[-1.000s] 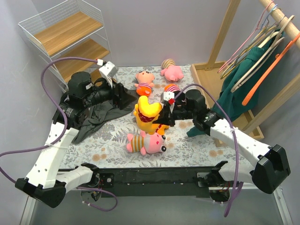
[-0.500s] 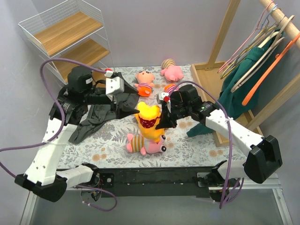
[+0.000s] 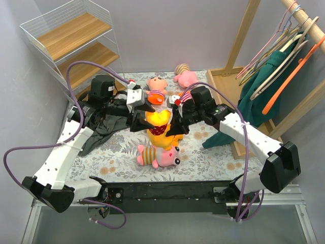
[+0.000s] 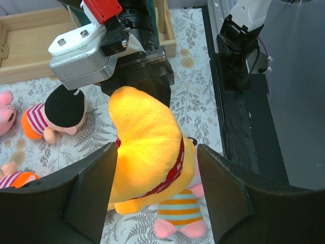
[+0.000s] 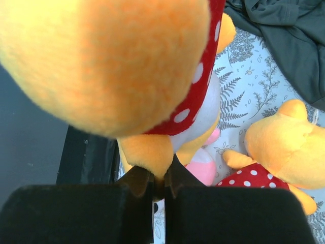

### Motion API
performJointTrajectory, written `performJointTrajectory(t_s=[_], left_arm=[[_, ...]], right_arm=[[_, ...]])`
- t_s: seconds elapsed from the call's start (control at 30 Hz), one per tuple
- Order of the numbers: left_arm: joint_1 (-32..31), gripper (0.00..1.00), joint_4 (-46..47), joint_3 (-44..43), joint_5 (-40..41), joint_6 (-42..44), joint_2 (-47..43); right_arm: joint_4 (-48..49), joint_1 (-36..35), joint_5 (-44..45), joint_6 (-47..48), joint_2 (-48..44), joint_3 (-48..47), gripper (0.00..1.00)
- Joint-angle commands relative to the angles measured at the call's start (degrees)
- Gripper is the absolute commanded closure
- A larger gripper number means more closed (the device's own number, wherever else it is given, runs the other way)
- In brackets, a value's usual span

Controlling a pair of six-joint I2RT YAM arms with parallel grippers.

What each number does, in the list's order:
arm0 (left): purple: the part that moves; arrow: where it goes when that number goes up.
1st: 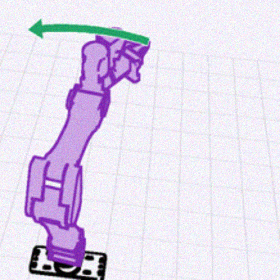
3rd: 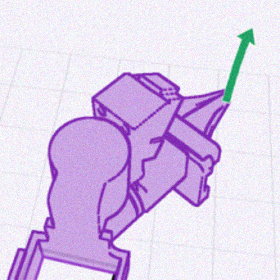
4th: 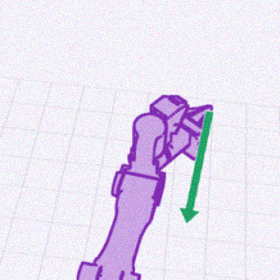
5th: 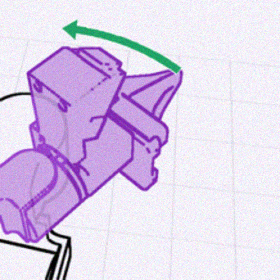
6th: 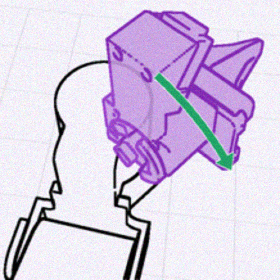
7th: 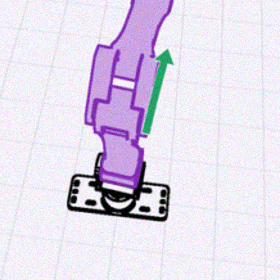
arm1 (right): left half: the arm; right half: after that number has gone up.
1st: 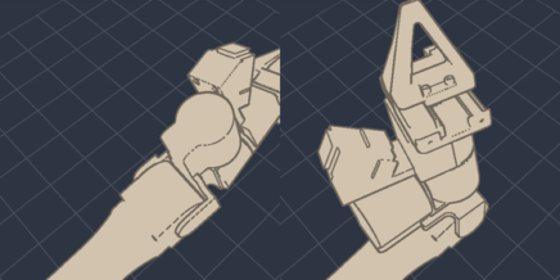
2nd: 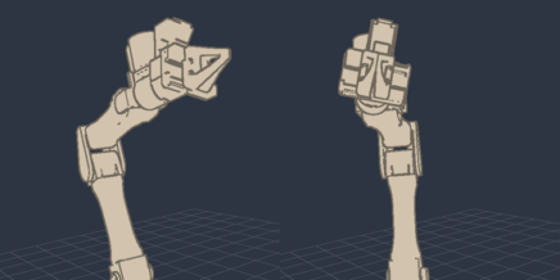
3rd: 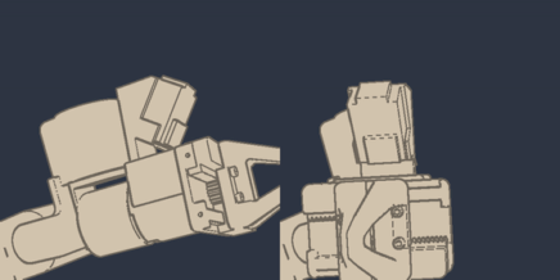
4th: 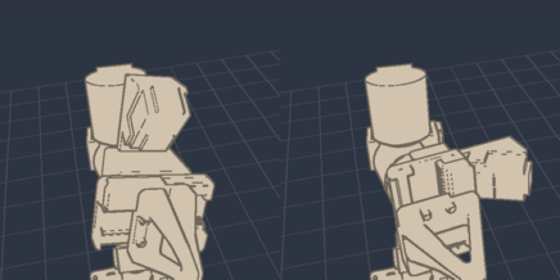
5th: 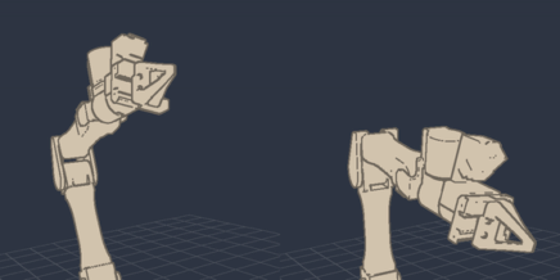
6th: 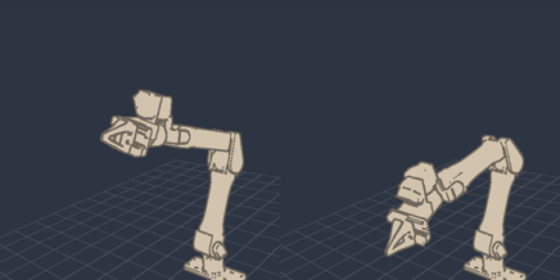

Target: Place and organize the stuffed toys onto the shelf

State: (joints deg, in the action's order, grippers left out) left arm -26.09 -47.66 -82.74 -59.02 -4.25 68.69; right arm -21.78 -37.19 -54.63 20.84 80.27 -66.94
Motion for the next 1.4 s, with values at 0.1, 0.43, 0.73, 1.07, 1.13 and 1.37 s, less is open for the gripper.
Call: performJointTrajectory(t_s=[0.1,0.43,0.73,1.07,1.13,1.37], left_arm=[[-0.54,0.35,-0.68,-0.93,0.57,2.93,1.10],[-0.72,0.45,-2.97,-1.20,-1.79,2.93,4.79],[-0.90,1.00,9.68,3.02,9.87,-3.56,-2.58],[-0.90,1.00,25.50,0.04,52.75,0.02,-3.39],[-0.90,1.00,31.20,-1.11,63.11,6.16,-2.60],[-0.63,1.00,62.23,-3.82,79.59,30.51,4.34]], right_arm=[[-3.17,-0.16,-3.38,2.10,1.29,-3.38,0.99],[-3.79,-0.52,-2.50,3.33,1.21,-3.73,0.99],[-1.52,-0.52,3.38,-0.35,0.15,-3.90,0.64],[11.67,-0.08,20.43,-14.86,-12.41,-0.04,0.10],[12.46,-0.08,21.84,-16.44,-13.64,0.40,0.10],[12.03,0.01,26.15,-18.03,-14.97,1.72,0.10]])
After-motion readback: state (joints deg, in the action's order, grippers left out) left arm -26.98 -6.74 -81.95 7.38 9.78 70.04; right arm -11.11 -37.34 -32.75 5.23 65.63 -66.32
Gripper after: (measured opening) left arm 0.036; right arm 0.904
